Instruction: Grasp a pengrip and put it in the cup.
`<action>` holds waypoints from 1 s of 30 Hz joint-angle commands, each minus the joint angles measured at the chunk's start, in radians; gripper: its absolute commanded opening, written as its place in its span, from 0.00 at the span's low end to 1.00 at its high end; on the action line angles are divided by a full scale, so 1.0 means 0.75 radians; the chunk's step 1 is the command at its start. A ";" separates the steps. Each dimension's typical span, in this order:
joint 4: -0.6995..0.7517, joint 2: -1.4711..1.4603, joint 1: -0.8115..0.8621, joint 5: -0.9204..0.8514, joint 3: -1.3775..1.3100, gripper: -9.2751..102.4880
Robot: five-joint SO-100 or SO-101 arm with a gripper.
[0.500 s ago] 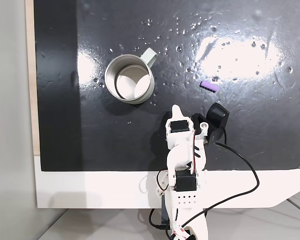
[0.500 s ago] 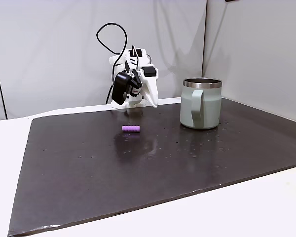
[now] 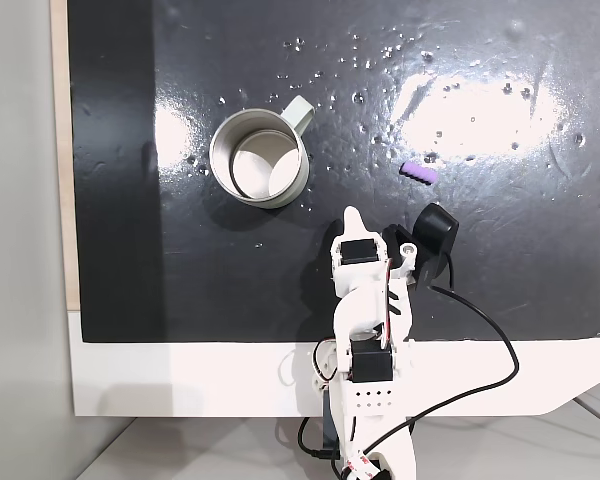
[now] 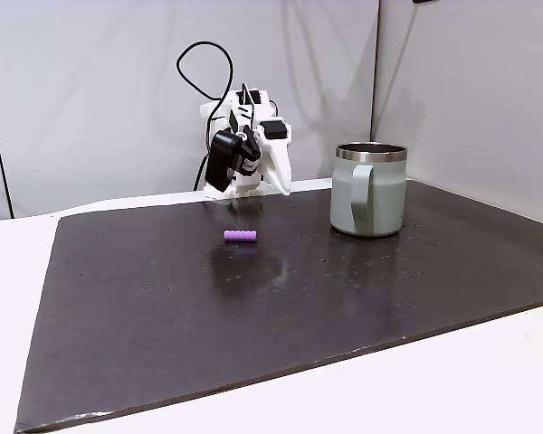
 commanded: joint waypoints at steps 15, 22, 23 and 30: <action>-0.292 -0.882 -0.004 0.106 -0.460 0.08; -0.286 -1.548 0.084 0.180 -0.916 0.08; -0.286 -1.606 0.098 0.180 -0.949 0.08; -0.250 -1.851 0.188 0.176 -1.117 0.16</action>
